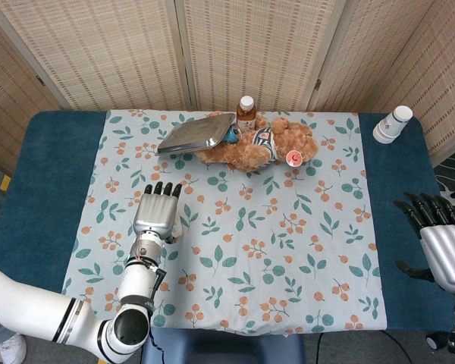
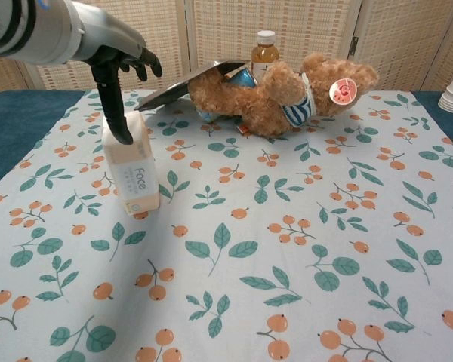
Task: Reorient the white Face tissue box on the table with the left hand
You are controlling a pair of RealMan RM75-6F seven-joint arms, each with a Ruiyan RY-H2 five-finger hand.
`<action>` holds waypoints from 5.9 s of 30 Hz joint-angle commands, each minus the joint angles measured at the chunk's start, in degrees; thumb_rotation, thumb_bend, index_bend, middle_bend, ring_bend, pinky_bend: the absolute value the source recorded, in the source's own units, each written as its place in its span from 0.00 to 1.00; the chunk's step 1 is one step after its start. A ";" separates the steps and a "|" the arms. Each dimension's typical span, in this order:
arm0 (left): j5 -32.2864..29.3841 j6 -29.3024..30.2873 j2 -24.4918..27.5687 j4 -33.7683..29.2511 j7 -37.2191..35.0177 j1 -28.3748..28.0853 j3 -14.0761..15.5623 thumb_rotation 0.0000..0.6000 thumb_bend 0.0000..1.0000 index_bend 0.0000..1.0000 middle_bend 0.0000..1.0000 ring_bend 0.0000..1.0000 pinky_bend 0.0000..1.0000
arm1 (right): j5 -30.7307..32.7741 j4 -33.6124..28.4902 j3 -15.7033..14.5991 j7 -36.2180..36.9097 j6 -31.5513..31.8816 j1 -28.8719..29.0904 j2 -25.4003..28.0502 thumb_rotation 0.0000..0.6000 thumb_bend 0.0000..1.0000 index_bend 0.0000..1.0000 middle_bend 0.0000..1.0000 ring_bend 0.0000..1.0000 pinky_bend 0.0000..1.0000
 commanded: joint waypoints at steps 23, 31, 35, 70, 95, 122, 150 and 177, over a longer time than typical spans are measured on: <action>3.82 -6.12 -3.28 10.51 -4.69 1.86 3.20 1.00 0.14 0.00 0.10 0.00 0.11 | 0.44 0.32 0.35 0.48 0.28 -0.12 0.22 1.00 0.12 0.14 0.05 0.00 0.00; 4.95 -5.24 -4.46 11.88 -4.82 2.49 4.63 1.00 0.15 0.00 0.11 0.00 0.09 | 0.72 0.54 0.38 0.43 0.00 -0.02 0.01 1.00 0.12 0.14 0.05 0.00 0.00; 5.15 -5.38 -4.84 12.31 -4.49 2.67 4.88 1.00 0.14 0.00 0.11 0.00 0.09 | 0.67 0.44 0.29 0.21 -0.32 0.05 -0.03 1.00 0.12 0.14 0.05 0.00 0.00; 15.40 -4.63 -6.27 14.44 -7.26 6.27 6.02 1.00 0.21 0.43 0.53 0.26 0.16 | 2.33 0.72 0.49 -0.42 -1.26 0.65 -0.32 1.00 0.12 0.14 0.05 0.00 0.00; 56.57 -5.05 -20.49 36.00 -75.46 32.92 10.42 1.00 0.18 0.42 0.54 0.30 0.16 | 4.78 1.07 0.49 -3.43 -2.44 1.74 -2.20 1.00 0.12 0.14 0.05 0.00 0.00; 67.46 -16.88 -30.35 55.36 -85.62 39.99 11.00 1.00 0.17 0.36 0.48 0.25 0.14 | 8.57 2.18 0.52 -7.14 -3.08 3.23 -4.44 1.00 0.12 0.14 0.05 0.00 0.00; 74.49 -21.86 -29.68 58.69 -90.42 43.45 10.84 1.00 0.11 0.00 0.03 0.00 0.06 | 9.41 2.33 0.05 -8.43 -3.35 3.86 -5.35 1.00 0.12 0.14 0.05 0.00 0.00; 78.92 -22.70 2.68 30.31 -66.88 45.64 7.52 1.00 0.27 0.13 0.16 0.12 0.16 | 5.49 0.61 -0.28 -4.54 -2.11 2.55 -2.74 1.00 0.12 0.14 0.05 0.00 0.00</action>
